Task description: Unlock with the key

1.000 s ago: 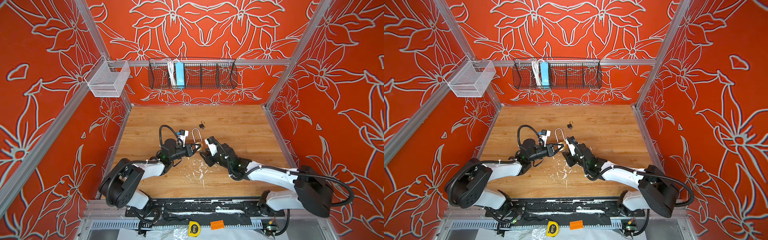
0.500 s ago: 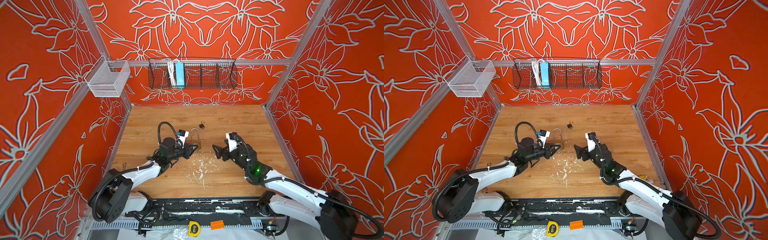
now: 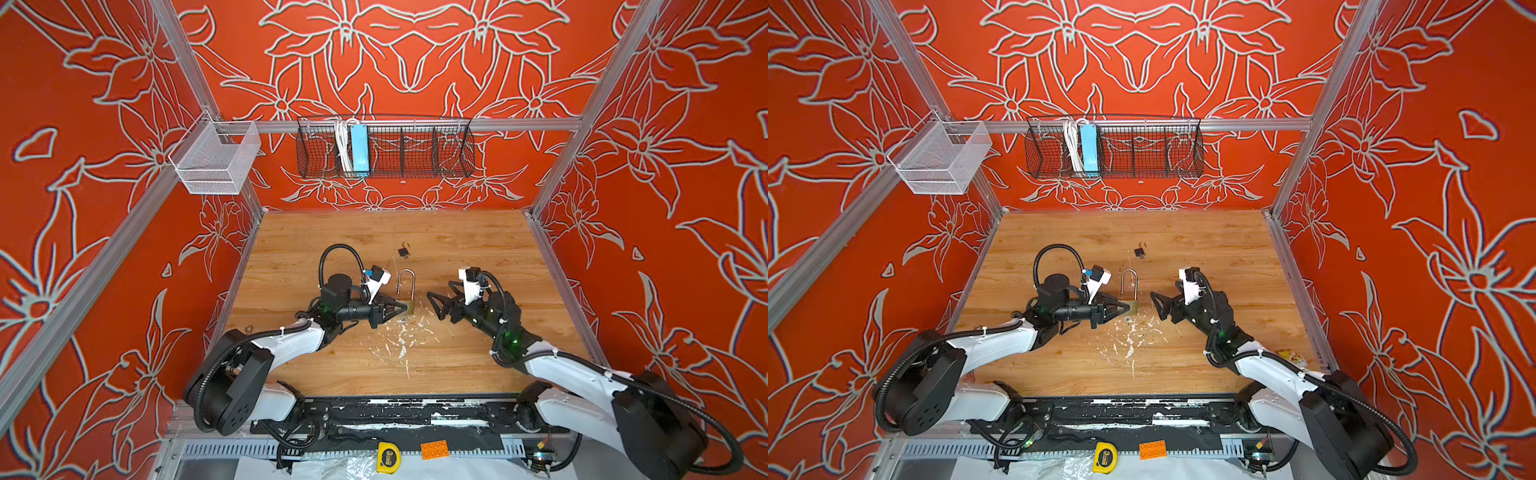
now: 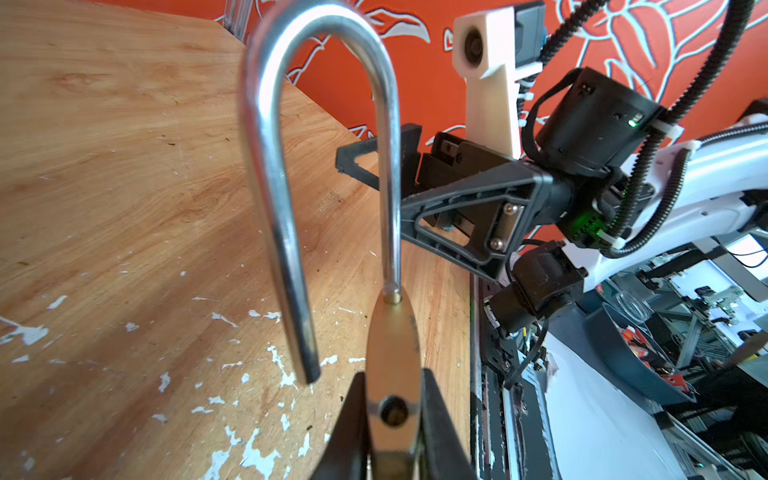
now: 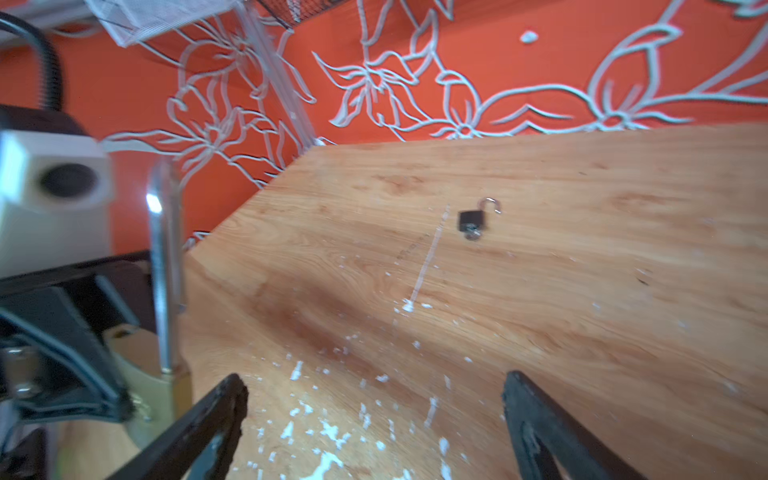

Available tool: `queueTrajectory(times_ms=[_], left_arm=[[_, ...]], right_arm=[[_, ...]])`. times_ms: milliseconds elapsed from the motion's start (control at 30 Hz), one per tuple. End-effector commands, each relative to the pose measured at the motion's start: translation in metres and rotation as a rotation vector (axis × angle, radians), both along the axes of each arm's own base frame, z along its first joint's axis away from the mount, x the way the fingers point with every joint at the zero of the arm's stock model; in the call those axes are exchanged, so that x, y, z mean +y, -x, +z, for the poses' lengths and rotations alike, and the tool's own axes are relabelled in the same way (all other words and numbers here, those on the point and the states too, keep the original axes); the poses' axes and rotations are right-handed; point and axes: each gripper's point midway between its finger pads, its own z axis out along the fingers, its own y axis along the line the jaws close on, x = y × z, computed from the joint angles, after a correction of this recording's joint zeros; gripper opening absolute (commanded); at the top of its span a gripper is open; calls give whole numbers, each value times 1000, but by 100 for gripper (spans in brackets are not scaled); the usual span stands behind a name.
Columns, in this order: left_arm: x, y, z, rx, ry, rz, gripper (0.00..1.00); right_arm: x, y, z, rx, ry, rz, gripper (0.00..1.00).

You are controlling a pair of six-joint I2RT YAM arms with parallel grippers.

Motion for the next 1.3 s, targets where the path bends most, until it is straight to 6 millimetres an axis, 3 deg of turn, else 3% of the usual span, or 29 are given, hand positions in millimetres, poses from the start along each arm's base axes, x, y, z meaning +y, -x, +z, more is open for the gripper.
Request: queueTrajectory(times_ms=[0, 433, 833, 1267], left_arm=[[-6, -2, 36, -145, 73, -52, 0], [-13, 18, 54, -145, 157, -195, 0], [-15, 24, 58, -136, 175, -244, 0], [-35, 44, 56, -106, 176, -409, 0]], right_arm=[[14, 12, 23, -76, -88, 108, 98], [15, 26, 38, -122, -145, 182, 98], [26, 30, 40, -107, -189, 257, 98], [21, 30, 49, -130, -181, 239, 98]])
